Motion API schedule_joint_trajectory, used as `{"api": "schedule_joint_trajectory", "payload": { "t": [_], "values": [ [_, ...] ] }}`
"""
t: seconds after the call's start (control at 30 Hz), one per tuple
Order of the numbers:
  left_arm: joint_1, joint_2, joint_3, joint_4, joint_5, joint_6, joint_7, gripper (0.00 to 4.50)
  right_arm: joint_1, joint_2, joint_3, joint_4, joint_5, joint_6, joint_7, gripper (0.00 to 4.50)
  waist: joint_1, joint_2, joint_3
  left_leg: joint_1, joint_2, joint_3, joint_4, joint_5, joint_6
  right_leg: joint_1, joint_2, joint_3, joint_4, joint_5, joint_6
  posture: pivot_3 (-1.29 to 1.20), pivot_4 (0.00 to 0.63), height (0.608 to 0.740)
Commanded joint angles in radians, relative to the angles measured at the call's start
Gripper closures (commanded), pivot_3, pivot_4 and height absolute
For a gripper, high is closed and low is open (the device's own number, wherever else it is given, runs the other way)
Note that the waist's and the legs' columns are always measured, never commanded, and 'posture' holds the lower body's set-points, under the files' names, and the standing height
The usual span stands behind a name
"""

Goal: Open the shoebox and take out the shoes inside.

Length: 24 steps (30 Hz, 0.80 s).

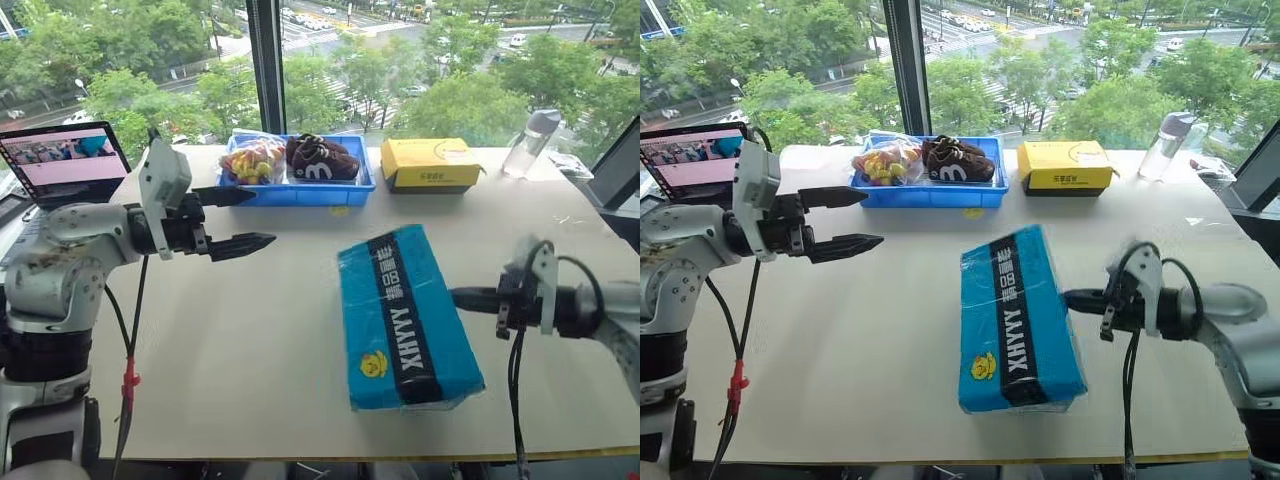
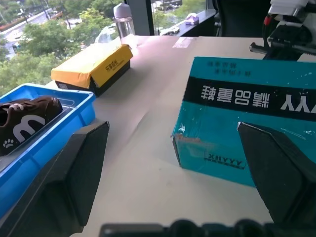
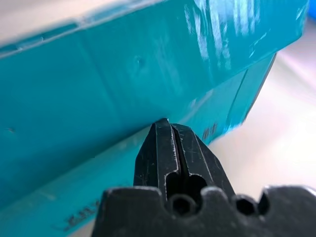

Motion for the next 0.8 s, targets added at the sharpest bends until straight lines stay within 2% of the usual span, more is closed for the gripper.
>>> {"api": "schedule_joint_trajectory", "payload": {
  "t": [0.03,0.2,0.33,0.57,0.7,0.8],
  "values": [
    [-0.001,0.013,0.06,-0.053,-0.052,0.018,0.032,0.02,-0.107,0.005,-0.017,-0.038,0.089,0.062,-0.001,4.5,0.001,0.0,0.0,0.0,0.0,0.0,0.0,0.0,0.0,0.0,0.0,0.0,0.0,0.0,0.0,0.0,0.15,0.74],
    [0.01,0.036,0.129,-0.086,-0.1,0.051,0.081,0.02,-0.31,0.077,0.044,-0.021,0.157,0.136,-0.024,4.5,-0.001,0.0,0.0,-0.005,-0.001,0.0,0.0,0.0,-0.001,-0.007,-0.001,0.001,0.001,0.0,0.0,0.0,0.15,0.74],
    [-0.011,0.076,0.261,-0.143,-0.185,0.113,0.173,0.02,-0.506,0.251,0.209,0.054,0.088,0.11,-0.062,4.5,-0.011,0.0,0.0,-0.011,0.0,0.0,0.001,0.001,-0.003,-0.015,0.0,0.001,0.005,0.001,-0.001,0.0,0.15,0.74],
    [0.021,0.173,0.435,-0.279,-0.357,0.248,0.312,0.02,-0.59,0.418,0.358,0.182,-0.014,0.061,-0.043,4.5,0.001,-0.001,0.001,-0.013,-0.002,-0.001,0.0,0.002,-0.005,-0.019,-0.001,-0.001,0.013,0.001,-0.001,0.0,0.15,0.74],
    [0.068,0.17,0.454,-0.34,-0.425,0.275,0.378,0.02,-0.604,0.432,0.407,0.248,-0.096,0.056,-0.062,4.5,0.004,-0.001,0.001,-0.013,-0.004,-0.003,0.001,0.003,-0.006,-0.017,-0.003,-0.001,0.013,0.001,-0.001,0.0,0.15,0.74],
    [0.105,0.16,0.433,-0.357,-0.438,0.265,0.396,0.02,-0.633,0.417,0.375,0.266,-0.123,0.074,-0.094,4.5,0.003,-0.001,0.001,-0.012,-0.004,-0.003,0.001,0.003,-0.007,-0.017,-0.002,-0.001,0.014,0.001,-0.001,0.0,0.15,0.74]
  ]
}}
